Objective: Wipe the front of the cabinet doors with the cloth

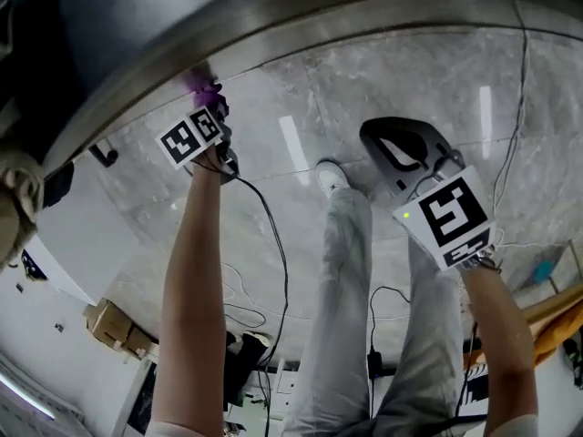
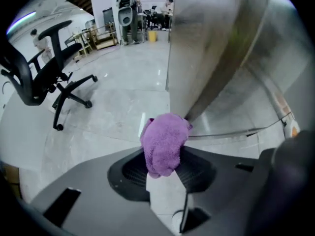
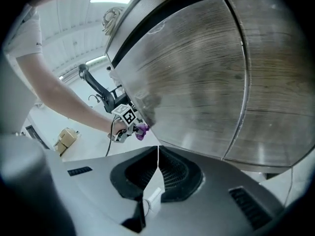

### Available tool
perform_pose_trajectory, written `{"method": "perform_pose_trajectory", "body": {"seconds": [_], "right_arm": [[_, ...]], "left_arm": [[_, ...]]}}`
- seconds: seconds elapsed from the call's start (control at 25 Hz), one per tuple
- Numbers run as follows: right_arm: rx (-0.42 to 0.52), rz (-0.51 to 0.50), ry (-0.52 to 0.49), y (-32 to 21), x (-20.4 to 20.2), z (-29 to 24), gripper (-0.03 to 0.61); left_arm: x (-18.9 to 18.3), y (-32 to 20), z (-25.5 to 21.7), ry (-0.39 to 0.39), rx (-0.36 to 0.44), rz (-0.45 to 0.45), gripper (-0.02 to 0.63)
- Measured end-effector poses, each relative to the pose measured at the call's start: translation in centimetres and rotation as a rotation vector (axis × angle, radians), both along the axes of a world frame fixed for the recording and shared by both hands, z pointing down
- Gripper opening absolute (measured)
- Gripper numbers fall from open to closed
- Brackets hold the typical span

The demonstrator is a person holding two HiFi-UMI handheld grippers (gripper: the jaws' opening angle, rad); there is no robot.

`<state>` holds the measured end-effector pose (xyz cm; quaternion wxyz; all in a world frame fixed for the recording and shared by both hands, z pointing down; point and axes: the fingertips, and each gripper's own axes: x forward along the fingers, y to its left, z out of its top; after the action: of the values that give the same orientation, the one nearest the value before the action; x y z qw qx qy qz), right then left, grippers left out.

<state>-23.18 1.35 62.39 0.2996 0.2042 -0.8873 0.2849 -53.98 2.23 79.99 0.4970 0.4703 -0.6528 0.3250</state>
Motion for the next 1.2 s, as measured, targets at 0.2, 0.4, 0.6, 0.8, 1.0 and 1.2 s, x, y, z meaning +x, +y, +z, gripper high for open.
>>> {"method": "perform_pose_trajectory", "body": {"seconds": [0.2,0.4,0.6,0.8,1.0,1.2], "right_arm": [[0.003,-0.059,-0.025,1.6,-1.0,-3.7,0.028],[-0.024,-0.082,-0.090,4.4,1.0,-10.6,0.028],[0.031,-0.069,-0.113,5.0,5.5,-21.2,0.028],[0.114,-0.008,-0.120,7.1,11.4,-33.6,0.028],[0.249,0.070,-0.169,8.0,16.6,-45.4,0.028],[0.448,0.133,-0.217,8.2,20.0,-56.8,0.028]], "left_arm": [[0.1,1.5,-8.0,0.039,0.204,0.041,0.140],[9.0,5.2,-20.5,0.085,0.409,0.350,0.140],[18.4,8.2,-34.3,0.179,0.633,0.371,0.140],[23.7,10.2,-48.7,0.200,0.789,0.335,0.140],[28.3,10.3,-64.2,0.198,0.976,0.338,0.140],[31.3,10.8,-77.1,0.067,1.135,0.451,0.140]]}}
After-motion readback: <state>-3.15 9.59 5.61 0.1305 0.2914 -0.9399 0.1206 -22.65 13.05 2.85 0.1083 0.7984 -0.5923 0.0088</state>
